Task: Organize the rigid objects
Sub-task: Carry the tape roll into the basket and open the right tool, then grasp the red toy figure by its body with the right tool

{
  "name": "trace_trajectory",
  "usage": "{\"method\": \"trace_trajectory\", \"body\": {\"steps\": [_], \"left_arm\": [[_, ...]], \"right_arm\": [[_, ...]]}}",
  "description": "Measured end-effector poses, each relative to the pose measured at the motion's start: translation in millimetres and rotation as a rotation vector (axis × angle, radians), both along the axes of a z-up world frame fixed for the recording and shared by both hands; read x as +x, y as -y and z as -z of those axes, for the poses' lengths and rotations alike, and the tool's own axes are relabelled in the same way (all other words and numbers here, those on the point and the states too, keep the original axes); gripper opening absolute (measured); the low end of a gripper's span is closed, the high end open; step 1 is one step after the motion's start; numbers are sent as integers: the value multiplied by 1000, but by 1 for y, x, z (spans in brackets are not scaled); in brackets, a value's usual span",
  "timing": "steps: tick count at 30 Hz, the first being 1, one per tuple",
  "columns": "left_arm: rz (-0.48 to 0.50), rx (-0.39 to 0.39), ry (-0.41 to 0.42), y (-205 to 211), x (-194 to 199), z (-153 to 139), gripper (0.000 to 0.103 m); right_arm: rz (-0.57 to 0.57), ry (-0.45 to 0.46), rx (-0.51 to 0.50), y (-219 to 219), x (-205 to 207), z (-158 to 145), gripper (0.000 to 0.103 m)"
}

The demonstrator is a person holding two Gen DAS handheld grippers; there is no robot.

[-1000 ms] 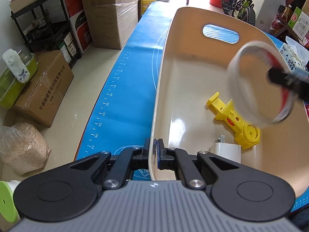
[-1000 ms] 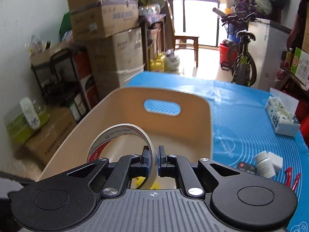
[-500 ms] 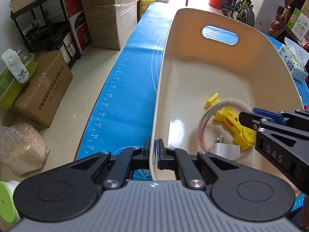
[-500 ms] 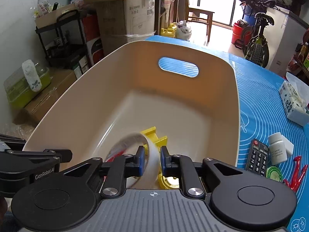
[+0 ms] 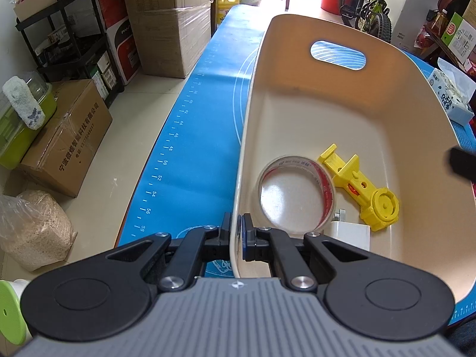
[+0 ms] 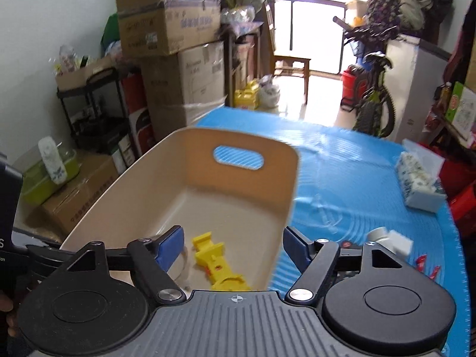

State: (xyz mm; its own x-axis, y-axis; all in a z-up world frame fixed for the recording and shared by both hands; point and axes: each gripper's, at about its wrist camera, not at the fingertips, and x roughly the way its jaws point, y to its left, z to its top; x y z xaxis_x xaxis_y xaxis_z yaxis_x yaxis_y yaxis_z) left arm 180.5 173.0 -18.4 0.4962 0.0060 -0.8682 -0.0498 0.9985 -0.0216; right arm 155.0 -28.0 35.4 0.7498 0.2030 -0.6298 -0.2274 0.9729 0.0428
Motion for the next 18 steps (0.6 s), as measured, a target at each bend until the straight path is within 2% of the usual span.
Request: {"method": "trace_trajectory", "body": {"steps": [4, 9, 14, 18], "left_arm": [[0, 0, 1, 0, -1, 0, 7], [0, 1, 1, 0, -1, 0, 7], [1, 3, 1, 0, -1, 0, 7], [1, 5, 4, 0, 0, -2, 7]], "right_arm": [[79, 34, 23, 35, -5, -10, 80], [213, 35, -2, 82, -1, -8, 80], [343, 14, -50, 128, 2, 12, 80], [444, -40, -28, 164, 6, 36, 80]]}}
